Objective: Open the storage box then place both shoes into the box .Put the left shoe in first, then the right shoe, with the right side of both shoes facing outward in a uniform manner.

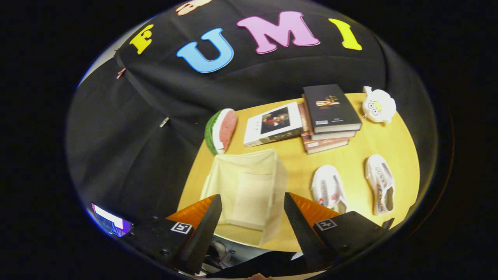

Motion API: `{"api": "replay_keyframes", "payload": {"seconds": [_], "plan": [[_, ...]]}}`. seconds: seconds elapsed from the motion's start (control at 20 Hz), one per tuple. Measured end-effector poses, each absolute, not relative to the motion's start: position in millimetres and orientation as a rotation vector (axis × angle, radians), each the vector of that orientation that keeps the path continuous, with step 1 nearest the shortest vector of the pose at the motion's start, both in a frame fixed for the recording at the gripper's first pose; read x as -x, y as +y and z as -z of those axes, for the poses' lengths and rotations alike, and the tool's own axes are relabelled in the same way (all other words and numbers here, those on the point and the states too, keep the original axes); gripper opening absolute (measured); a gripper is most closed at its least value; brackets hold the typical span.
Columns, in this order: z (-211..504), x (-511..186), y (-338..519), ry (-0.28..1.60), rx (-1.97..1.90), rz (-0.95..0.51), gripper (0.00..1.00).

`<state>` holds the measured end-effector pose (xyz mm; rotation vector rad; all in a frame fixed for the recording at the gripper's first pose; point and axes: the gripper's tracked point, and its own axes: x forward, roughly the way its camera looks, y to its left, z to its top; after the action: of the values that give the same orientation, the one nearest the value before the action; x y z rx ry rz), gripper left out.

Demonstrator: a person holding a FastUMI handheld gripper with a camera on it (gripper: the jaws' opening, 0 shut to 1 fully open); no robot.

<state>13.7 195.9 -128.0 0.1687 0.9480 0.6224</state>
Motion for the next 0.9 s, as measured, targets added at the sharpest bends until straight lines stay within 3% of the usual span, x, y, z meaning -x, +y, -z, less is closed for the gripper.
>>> {"api": "replay_keyframes", "payload": {"seconds": [0.3,0.9], "plan": [[204,-53,106,0.964,0.023,-0.540,0.98],[333,-64,55,1.057,0.294,-0.646,0.98]]}}
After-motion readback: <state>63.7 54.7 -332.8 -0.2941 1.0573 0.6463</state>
